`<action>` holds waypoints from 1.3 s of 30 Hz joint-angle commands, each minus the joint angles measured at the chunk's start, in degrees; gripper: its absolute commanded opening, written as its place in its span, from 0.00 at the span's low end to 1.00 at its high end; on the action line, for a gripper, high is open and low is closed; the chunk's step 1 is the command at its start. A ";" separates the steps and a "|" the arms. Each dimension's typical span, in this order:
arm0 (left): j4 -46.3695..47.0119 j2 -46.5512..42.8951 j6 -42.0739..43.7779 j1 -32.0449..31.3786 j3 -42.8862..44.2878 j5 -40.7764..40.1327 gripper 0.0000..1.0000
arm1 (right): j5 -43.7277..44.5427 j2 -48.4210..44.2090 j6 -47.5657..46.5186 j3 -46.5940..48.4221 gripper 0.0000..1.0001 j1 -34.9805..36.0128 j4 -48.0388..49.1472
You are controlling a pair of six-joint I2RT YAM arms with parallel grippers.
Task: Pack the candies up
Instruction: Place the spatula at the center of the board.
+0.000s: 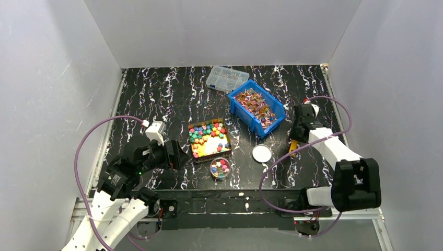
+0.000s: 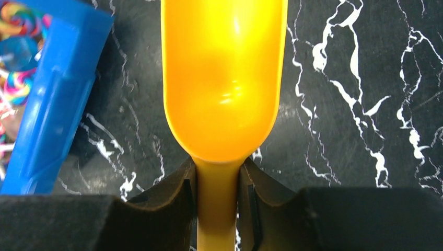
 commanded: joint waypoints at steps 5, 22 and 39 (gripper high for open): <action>0.25 0.23 0.38 0.36 0.14 -0.65 0.98 | -5.74 5.42 -0.05 0.69 0.01 -5.18 7.88; 0.25 0.87 0.47 0.39 0.25 -0.21 0.98 | -5.09 10.21 0.65 -0.13 0.20 -6.10 10.85; 0.24 0.71 0.47 0.39 0.14 -0.22 0.98 | -5.84 2.47 -0.51 3.22 0.63 -6.07 5.26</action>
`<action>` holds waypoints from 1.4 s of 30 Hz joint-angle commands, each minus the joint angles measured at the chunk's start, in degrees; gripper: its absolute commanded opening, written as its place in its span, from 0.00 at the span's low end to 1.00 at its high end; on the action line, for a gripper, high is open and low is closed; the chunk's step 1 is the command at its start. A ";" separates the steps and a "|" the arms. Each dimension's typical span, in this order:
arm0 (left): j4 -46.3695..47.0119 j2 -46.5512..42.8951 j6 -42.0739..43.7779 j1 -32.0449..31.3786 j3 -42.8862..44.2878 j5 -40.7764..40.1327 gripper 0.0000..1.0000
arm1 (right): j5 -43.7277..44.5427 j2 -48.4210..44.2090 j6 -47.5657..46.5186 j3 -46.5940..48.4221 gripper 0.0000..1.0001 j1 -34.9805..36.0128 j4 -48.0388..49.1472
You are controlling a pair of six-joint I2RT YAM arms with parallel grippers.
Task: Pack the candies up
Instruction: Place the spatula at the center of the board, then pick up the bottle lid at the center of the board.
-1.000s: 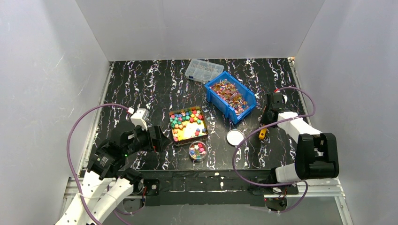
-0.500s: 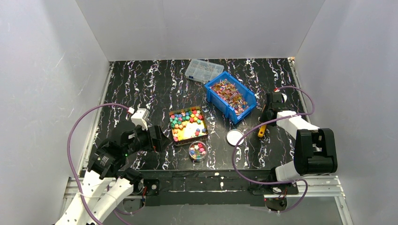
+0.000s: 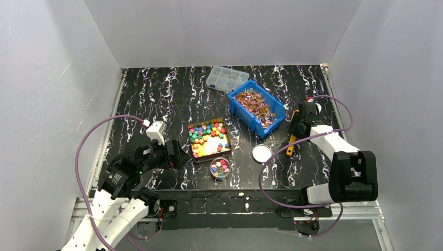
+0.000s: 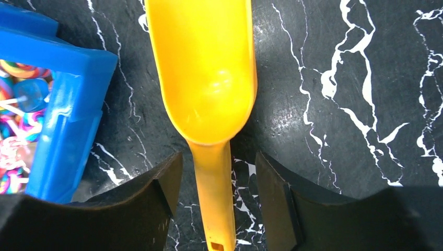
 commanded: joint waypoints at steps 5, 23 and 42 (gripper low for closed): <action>0.17 -0.03 0.43 0.39 0.12 -0.37 0.98 | -1.66 -7.71 -0.90 4.43 0.66 -0.23 -4.78; -0.01 0.08 0.30 0.39 0.25 -0.57 0.98 | -5.24 -16.74 0.39 9.97 0.68 15.02 -16.22; -0.01 -0.21 0.21 0.39 0.16 -0.47 1.00 | 4.11 -8.76 6.97 6.82 0.62 39.68 -17.04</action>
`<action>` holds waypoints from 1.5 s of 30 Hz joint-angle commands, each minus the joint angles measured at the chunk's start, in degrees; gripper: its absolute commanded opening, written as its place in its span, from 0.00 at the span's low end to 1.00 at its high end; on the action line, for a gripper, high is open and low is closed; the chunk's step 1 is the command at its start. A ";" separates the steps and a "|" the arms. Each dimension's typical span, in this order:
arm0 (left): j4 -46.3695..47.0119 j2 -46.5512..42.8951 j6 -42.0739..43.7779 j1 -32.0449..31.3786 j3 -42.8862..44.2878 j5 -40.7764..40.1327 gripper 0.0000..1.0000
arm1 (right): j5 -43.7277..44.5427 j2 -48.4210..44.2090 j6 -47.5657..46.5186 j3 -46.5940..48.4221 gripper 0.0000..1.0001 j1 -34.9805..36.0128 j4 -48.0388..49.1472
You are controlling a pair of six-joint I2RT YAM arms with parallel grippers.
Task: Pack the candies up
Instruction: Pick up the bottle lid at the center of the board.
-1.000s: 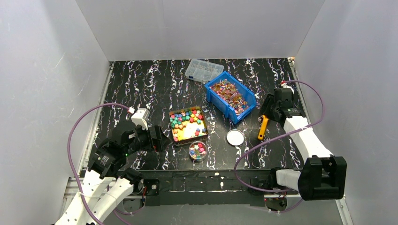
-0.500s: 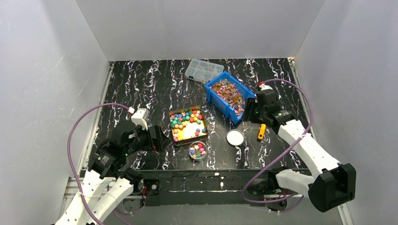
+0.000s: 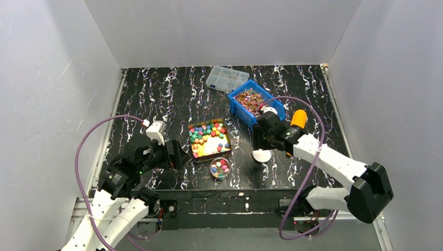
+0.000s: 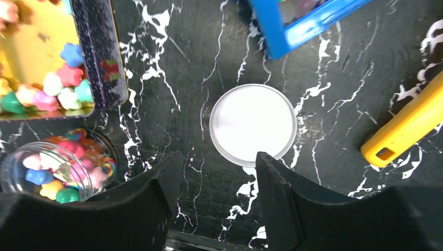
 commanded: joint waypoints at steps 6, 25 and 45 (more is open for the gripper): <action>-0.01 -0.18 0.25 0.39 0.15 -0.16 0.99 | 7.46 7.68 2.54 -0.91 0.57 8.71 1.55; -0.02 0.52 0.34 0.39 0.20 0.01 0.99 | 7.71 16.99 2.21 -3.27 0.36 9.45 8.17; -0.01 0.67 0.34 0.38 0.25 -0.34 0.99 | 5.83 19.40 0.94 -4.23 0.01 9.45 10.19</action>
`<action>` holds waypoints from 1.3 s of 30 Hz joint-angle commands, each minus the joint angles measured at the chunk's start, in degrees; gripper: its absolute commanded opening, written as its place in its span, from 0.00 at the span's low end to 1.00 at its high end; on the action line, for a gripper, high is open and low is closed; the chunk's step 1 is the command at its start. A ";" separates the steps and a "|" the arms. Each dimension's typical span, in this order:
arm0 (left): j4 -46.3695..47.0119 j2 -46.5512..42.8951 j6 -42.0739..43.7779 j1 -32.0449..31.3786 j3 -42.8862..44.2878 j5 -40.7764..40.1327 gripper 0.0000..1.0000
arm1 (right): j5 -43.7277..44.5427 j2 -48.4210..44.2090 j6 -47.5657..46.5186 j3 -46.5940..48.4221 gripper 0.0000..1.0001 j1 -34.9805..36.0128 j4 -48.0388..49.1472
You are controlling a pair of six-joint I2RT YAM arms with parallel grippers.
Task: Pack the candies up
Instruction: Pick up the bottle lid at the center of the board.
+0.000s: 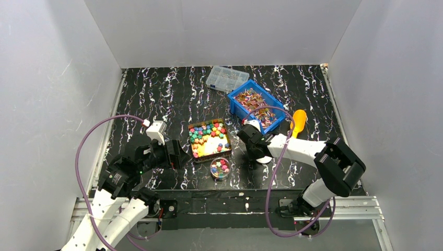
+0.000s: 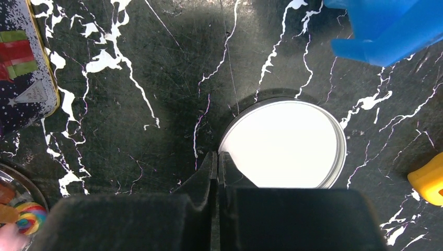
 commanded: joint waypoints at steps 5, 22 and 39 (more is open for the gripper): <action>0.03 0.47 0.40 0.39 0.24 0.28 0.99 | -4.86 -4.77 0.60 0.03 0.01 0.85 1.03; 3.06 3.06 5.92 0.39 5.49 19.34 0.99 | -26.32 -20.74 -6.80 10.33 0.01 1.44 -7.35; 10.08 0.27 16.29 0.33 8.18 39.28 0.96 | -65.36 -20.22 -10.07 16.88 0.01 1.72 -1.40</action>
